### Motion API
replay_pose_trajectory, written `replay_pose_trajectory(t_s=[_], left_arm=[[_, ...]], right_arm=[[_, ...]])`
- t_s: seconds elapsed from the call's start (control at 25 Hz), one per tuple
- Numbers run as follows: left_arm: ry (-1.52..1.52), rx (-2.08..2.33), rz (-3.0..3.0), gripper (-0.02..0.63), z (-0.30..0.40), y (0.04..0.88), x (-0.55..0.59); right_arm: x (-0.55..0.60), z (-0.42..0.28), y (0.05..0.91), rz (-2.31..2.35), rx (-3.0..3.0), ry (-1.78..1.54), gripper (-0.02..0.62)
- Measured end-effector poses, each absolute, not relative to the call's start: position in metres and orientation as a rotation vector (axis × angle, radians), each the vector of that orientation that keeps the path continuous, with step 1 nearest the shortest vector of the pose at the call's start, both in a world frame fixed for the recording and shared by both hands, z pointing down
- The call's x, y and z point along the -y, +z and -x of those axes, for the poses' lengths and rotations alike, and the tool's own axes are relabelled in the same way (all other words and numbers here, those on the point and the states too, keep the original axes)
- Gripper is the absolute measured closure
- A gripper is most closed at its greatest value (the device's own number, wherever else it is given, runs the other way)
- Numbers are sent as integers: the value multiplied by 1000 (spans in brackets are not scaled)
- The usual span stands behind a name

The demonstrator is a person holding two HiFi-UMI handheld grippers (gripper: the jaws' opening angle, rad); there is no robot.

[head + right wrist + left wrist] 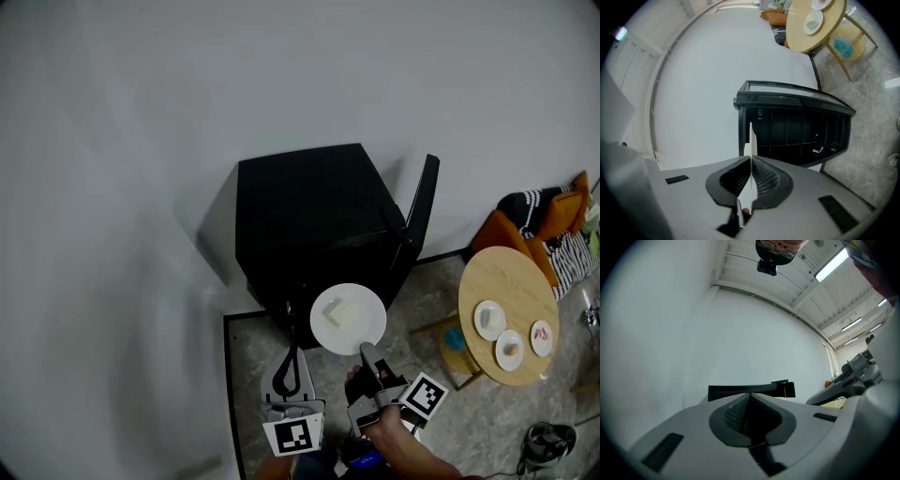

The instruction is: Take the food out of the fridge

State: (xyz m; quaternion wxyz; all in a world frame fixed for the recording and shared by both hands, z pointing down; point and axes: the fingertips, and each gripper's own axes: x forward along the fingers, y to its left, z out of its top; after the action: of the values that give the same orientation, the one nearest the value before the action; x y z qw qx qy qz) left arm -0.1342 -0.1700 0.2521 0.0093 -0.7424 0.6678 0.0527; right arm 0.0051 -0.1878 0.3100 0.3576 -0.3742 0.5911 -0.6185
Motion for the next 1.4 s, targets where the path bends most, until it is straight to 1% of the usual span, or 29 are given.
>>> replay_pose_trajectory(t_s=[0.44, 1.28, 1.4], left_arm=[[152, -2063, 2292, 592, 142, 225, 160], [132, -2132, 2290, 592, 152, 228, 124], [74, -2087, 2291, 592, 147, 232, 122]], right_arm=[[169, -11, 273, 912, -1581, -1585, 566], [149, -10, 264, 879, -1620, -1593, 566], [147, -15, 265, 895, -1618, -1590, 566]])
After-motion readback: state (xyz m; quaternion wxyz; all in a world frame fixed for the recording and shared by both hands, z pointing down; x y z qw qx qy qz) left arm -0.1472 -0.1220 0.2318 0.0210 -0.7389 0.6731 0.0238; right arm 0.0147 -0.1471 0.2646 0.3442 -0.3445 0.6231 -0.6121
